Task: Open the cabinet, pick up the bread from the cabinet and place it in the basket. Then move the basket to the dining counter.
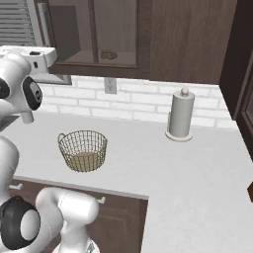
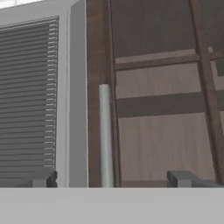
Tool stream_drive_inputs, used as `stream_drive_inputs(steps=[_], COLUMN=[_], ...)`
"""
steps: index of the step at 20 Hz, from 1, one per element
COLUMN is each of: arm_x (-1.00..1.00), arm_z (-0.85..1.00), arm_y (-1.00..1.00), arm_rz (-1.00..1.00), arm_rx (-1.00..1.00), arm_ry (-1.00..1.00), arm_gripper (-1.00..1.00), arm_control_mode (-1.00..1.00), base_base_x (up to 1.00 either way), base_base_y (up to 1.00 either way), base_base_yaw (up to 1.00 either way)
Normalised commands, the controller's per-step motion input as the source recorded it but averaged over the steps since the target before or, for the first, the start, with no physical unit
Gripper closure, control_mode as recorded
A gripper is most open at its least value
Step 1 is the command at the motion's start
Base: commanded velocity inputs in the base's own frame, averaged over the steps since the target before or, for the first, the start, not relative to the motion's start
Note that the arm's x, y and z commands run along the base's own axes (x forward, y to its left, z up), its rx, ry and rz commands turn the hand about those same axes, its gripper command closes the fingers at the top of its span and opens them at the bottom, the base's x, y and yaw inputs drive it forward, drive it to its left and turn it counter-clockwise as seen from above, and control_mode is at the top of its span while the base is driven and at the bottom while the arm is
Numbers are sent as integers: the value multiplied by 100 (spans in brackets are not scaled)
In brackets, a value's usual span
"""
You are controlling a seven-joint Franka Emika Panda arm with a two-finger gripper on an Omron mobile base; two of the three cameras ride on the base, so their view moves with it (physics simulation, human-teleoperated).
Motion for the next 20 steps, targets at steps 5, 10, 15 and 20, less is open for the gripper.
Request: stream_drive_inputs(steps=[5, 10, 15, 20], arm_x=[56, 53, 49, 51], arm_z=[0, 0, 0, 0], arm_y=[8, 15, 15, 19], arm_rz=[0, -1, -1, -1], arm_rx=[-1, -2, 0, 0], arm_ry=[0, 0, 0, 0], arm_gripper=[-100, -100, -100, -100], arm_control_mode=[-100, -100, -100, -100], base_base_x=[0, 0, 0, 0], base_base_y=[0, 0, 0, 0], base_base_yaw=[0, 0, 0, 0])
